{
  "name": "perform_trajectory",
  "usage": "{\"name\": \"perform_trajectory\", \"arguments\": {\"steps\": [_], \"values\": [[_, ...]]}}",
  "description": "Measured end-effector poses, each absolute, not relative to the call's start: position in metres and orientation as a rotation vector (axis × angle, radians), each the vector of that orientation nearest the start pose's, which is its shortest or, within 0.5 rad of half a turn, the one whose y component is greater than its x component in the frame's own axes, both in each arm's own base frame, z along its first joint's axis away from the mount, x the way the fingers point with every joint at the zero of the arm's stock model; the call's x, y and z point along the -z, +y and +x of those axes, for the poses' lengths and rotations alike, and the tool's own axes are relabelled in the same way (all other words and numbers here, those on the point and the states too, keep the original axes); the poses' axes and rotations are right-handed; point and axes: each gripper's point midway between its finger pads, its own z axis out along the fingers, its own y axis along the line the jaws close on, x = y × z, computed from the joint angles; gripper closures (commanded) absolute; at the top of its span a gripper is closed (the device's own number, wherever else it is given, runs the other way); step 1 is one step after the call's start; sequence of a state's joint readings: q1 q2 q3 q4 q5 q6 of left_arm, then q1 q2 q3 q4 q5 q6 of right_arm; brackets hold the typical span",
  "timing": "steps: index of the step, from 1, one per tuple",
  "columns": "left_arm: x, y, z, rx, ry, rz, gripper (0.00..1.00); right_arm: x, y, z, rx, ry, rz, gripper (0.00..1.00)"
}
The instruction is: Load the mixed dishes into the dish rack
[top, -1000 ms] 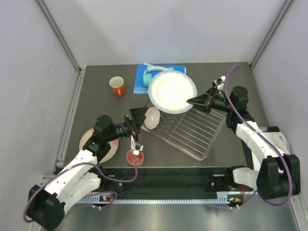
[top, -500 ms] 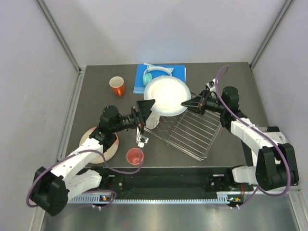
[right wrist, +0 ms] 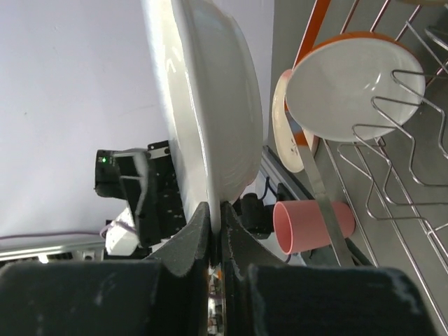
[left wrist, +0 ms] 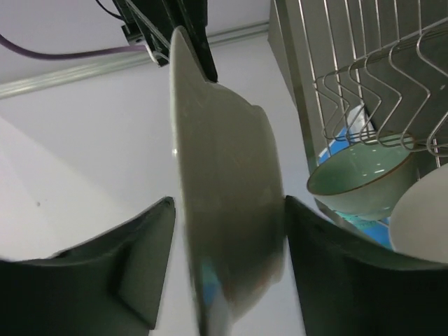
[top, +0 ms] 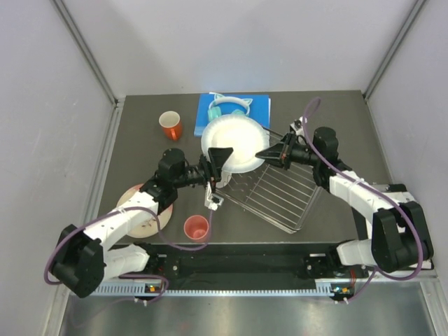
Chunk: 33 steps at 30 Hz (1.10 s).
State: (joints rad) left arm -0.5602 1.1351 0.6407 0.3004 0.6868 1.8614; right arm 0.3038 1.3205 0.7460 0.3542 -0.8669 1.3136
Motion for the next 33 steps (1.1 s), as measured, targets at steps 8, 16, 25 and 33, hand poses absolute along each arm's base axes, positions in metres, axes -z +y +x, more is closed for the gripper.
{"name": "perform_trajectory", "arguments": {"steps": [8, 16, 25, 33], "values": [[-0.229, -0.268, 0.303, -0.301, 0.321, 1.866, 1.0, -0.252, 0.256, 0.283, -1.776, 2.036, 0.146, 1.0], [-0.245, -0.267, 0.304, -0.284, 0.399, 2.041, 1.0, -0.254, 0.253, 0.286, -1.782, 2.025, 0.153, 1.0], [-0.254, -0.266, 0.294, -0.215, 0.467, 2.123, 1.0, -0.256, 0.252, 0.28, -1.838, 2.057, 0.177, 0.69], [-0.268, -0.28, 0.295, -0.066, 0.612, 2.128, 1.0, -0.267, 0.241, 0.289, -1.773, 2.055, 0.13, 0.45]]}}
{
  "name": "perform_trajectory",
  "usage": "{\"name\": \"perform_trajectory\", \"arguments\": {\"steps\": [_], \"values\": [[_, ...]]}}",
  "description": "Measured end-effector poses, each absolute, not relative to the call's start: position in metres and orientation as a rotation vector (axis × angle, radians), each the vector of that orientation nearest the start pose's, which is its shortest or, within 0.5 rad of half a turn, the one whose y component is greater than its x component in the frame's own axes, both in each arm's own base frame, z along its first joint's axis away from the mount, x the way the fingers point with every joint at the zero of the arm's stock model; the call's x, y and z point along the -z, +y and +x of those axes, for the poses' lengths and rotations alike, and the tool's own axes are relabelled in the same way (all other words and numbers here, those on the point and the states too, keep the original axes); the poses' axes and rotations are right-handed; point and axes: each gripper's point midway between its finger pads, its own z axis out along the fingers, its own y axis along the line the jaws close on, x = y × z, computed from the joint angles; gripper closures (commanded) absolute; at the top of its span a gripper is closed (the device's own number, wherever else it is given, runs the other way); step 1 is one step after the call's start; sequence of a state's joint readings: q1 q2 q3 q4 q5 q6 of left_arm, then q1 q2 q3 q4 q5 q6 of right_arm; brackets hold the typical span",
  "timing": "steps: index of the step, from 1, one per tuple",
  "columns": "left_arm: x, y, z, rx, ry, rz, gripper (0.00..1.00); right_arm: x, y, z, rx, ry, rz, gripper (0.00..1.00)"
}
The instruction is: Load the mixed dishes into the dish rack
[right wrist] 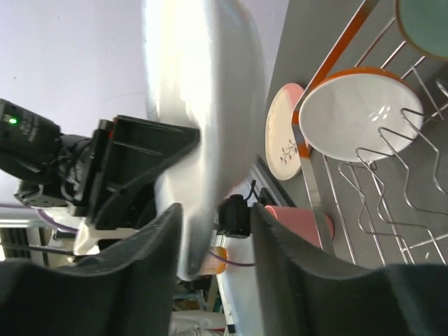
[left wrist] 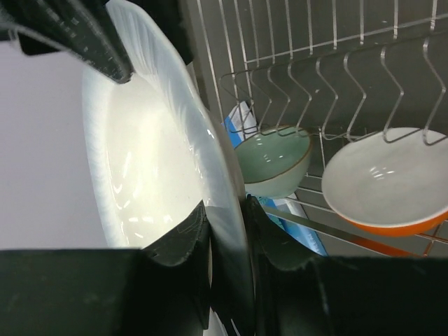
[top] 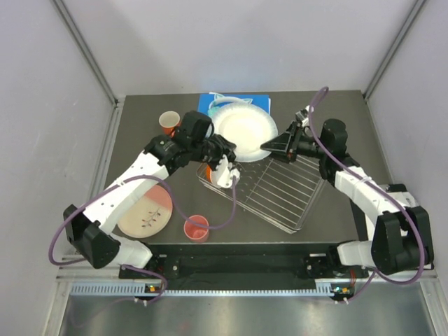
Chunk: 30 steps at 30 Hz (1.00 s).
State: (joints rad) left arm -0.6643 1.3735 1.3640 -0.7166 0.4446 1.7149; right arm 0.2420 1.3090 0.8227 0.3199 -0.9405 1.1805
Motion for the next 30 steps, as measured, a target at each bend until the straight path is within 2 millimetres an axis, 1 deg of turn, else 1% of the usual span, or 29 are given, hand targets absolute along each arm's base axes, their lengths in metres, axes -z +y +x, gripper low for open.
{"name": "perform_trajectory", "arguments": {"steps": [1, 2, 7, 11, 13, 15, 16, 18, 19, 21, 22, 24, 25, 28, 30], "values": [[-0.275, -0.283, 0.298, -0.056, 0.628, 2.112, 1.0, -0.267, 0.238, 0.29, -1.759, 2.056, 0.13, 0.34], [-0.281, -0.285, 0.301, -0.05, 0.645, 2.099, 1.0, -0.267, 0.234, 0.291, -1.741, 2.053, 0.133, 0.01], [-0.298, -0.292, 0.305, 0.03, 0.749, 2.073, 1.0, -0.268, 0.217, 0.29, -1.649, 2.059, 0.126, 0.0], [-0.299, -0.303, 0.298, 0.192, 0.862, 2.099, 1.0, -0.274, 0.197, 0.285, -1.496, 2.04, 0.091, 0.0], [-0.304, -0.309, 0.299, 0.27, 0.922, 2.112, 1.0, -0.283, 0.183, 0.284, -1.361, 1.997, 0.05, 0.0], [-0.312, -0.314, 0.3, 0.339, 0.99, 2.119, 1.0, -0.297, 0.171, 0.282, -1.233, 1.936, 0.001, 0.0], [-0.319, -0.317, 0.303, 0.367, 1.031, 2.106, 1.0, -0.306, 0.165, 0.276, -1.165, 1.897, -0.05, 0.0], [-0.34, -0.322, 0.324, 0.339, 1.051, 2.031, 1.0, -0.313, 0.159, 0.26, -1.086, 1.86, -0.116, 0.0], [-0.349, -0.32, 0.335, 0.309, 1.043, 1.996, 1.0, -0.316, 0.156, 0.252, -1.048, 1.843, -0.145, 0.0], [-0.357, -0.31, 0.345, 0.278, 1.061, 1.964, 1.0, -0.319, 0.148, 0.243, -0.968, 1.807, -0.177, 0.0], [-0.355, -0.301, 0.346, 0.279, 1.095, 1.958, 1.0, -0.32, 0.143, 0.239, -0.923, 1.787, -0.181, 0.0], [-0.348, -0.29, 0.345, 0.296, 1.153, 1.959, 1.0, -0.319, 0.133, 0.232, -0.845, 1.742, -0.178, 0.0], [-0.344, -0.287, 0.343, 0.317, 1.18, 1.96, 1.0, -0.318, 0.125, 0.227, -0.79, 1.697, -0.165, 0.0], [-0.33, -0.285, 0.338, 0.378, 1.232, 1.973, 1.0, -0.315, 0.104, 0.212, -0.672, 1.598, -0.111, 0.0], [-0.319, -0.288, 0.334, 0.432, 1.248, 1.984, 1.0, -0.313, 0.094, 0.214, -0.616, 1.579, -0.064, 0.0]]}}
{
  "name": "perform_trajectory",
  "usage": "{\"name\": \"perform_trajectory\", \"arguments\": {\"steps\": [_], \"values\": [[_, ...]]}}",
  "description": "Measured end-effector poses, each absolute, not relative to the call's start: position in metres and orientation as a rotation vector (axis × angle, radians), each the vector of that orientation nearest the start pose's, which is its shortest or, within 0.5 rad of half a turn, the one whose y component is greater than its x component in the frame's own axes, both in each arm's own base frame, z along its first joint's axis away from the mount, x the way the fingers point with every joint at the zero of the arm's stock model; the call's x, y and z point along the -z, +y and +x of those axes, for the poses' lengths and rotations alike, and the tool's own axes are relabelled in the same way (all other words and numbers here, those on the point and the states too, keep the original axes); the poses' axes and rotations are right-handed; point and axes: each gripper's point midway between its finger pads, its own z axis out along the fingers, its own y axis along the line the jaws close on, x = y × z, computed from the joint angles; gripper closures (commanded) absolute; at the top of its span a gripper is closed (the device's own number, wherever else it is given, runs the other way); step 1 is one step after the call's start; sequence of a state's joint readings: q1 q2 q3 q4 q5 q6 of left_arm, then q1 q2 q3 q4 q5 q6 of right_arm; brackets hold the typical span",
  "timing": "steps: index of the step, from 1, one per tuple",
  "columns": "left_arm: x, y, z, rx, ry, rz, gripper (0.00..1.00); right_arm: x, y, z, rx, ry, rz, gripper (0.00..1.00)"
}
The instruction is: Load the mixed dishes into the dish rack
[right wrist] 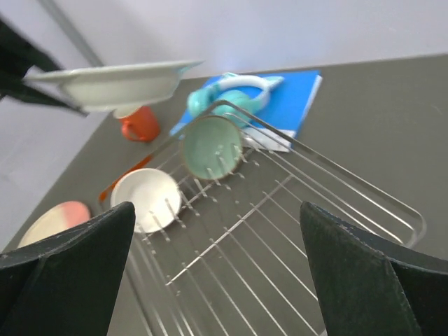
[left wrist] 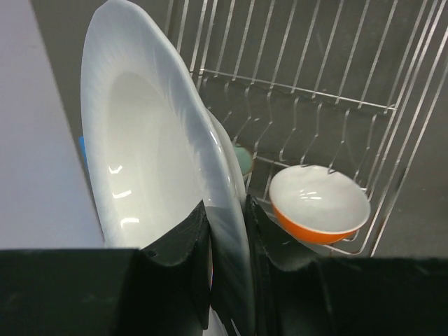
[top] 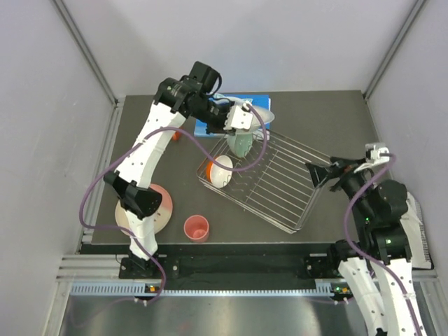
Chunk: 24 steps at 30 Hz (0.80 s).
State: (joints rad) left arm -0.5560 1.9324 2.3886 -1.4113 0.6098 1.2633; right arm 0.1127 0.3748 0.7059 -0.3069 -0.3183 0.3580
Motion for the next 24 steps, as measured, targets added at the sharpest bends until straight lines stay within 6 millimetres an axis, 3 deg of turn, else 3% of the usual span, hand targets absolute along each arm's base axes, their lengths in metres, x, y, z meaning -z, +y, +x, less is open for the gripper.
{"name": "perform_trajectory", "arguments": {"steps": [2, 6, 9, 12, 17, 24], "values": [[-0.302, -0.289, 0.327, 0.493, 1.269, 2.008, 1.0, -0.302, 0.085, 0.227, -0.57, 1.629, 0.0, 0.0], [-0.27, -0.287, 0.316, 0.595, 1.337, 2.051, 1.0, -0.25, 0.067, 0.254, -0.461, 1.842, 0.151, 0.0], [-0.257, -0.287, 0.31, 0.639, 1.349, 2.07, 1.0, -0.209, 0.048, 0.262, -0.338, 2.014, 0.281, 0.0], [-0.248, -0.287, 0.305, 0.675, 1.355, 2.082, 1.0, -0.191, 0.037, 0.264, -0.258, 2.108, 0.365, 0.0], [-0.242, -0.287, 0.3, 0.709, 1.349, 2.089, 1.0, -0.174, 0.031, 0.276, -0.201, 2.198, 0.442, 0.0], [-0.25, -0.282, 0.284, 0.734, 1.326, 2.077, 1.0, -0.127, 0.029, 0.287, -0.181, 2.364, 0.501, 0.0]]}}
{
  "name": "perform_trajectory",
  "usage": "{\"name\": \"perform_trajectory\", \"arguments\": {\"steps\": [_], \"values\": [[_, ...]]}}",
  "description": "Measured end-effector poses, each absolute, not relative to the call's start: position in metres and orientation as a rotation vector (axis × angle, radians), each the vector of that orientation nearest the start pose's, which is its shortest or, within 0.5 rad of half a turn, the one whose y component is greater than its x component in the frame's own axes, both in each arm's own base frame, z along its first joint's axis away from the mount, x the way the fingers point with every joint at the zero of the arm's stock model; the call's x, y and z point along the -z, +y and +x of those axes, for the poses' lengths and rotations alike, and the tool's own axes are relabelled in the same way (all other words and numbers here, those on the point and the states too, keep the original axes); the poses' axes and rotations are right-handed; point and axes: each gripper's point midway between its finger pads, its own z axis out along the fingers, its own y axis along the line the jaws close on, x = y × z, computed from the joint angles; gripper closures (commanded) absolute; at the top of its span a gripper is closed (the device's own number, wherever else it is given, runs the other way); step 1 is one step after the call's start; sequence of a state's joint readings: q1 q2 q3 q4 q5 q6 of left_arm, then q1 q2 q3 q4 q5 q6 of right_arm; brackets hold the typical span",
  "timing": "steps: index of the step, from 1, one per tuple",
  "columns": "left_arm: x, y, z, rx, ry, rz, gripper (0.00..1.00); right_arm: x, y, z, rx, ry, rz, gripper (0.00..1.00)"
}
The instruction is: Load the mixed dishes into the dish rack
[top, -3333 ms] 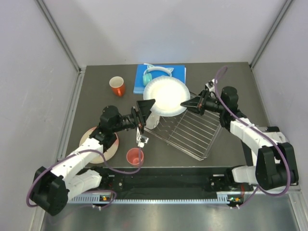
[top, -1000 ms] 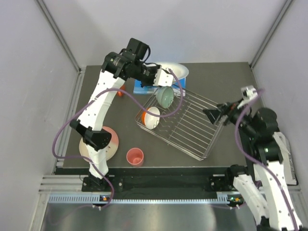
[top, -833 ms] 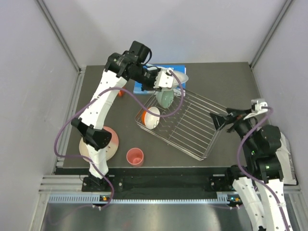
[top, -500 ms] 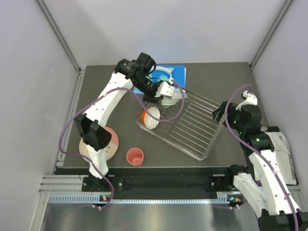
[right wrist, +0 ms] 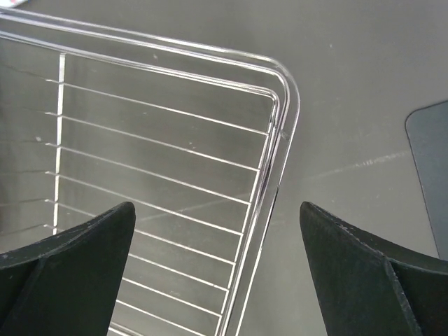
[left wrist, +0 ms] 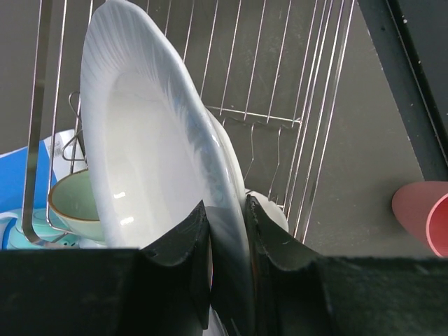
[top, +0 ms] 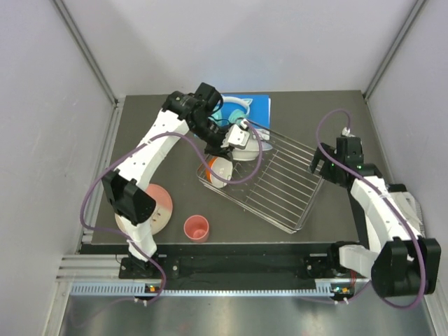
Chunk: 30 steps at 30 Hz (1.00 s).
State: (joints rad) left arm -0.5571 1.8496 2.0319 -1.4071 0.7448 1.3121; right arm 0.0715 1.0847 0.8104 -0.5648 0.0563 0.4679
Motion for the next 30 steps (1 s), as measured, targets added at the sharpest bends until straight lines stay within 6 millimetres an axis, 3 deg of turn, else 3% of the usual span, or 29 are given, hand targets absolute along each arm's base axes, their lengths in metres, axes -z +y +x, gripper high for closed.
{"name": "perform_trajectory", "arguments": {"steps": [4, 10, 13, 16, 19, 22, 25, 30], "values": [[-0.256, -0.282, 0.279, 0.746, 1.31, 2.067, 1.0, -0.116, 0.028, 0.301, -0.197, 2.417, 0.526, 0.0], [-0.259, -0.28, 0.267, 0.783, 1.303, 2.055, 1.0, -0.13, 0.031, 0.348, -0.251, 2.422, 0.447, 0.0], [-0.257, -0.278, 0.26, 0.808, 1.308, 2.051, 1.0, -0.157, 0.036, 0.365, -0.292, 2.325, 0.31, 0.0], [-0.255, -0.275, 0.25, 0.84, 1.326, 2.047, 1.0, -0.213, 0.048, 0.373, -0.354, 2.126, 0.122, 0.0], [-0.255, -0.273, 0.245, 0.855, 1.335, 2.038, 1.0, -0.279, 0.066, 0.367, -0.393, 1.888, -0.082, 0.0], [-0.255, -0.271, 0.238, 0.877, 1.338, 2.031, 1.0, -0.317, 0.094, 0.352, -0.459, 1.734, -0.298, 0.0], [-0.256, -0.27, 0.232, 0.904, 1.348, 2.02, 1.0, -0.321, 0.125, 0.339, -0.598, 1.681, -0.49, 0.0], [-0.259, -0.273, 0.23, 0.937, 1.348, 1.999, 1.0, -0.302, 0.166, 0.316, -0.91, 1.688, -0.702, 0.0]]}}
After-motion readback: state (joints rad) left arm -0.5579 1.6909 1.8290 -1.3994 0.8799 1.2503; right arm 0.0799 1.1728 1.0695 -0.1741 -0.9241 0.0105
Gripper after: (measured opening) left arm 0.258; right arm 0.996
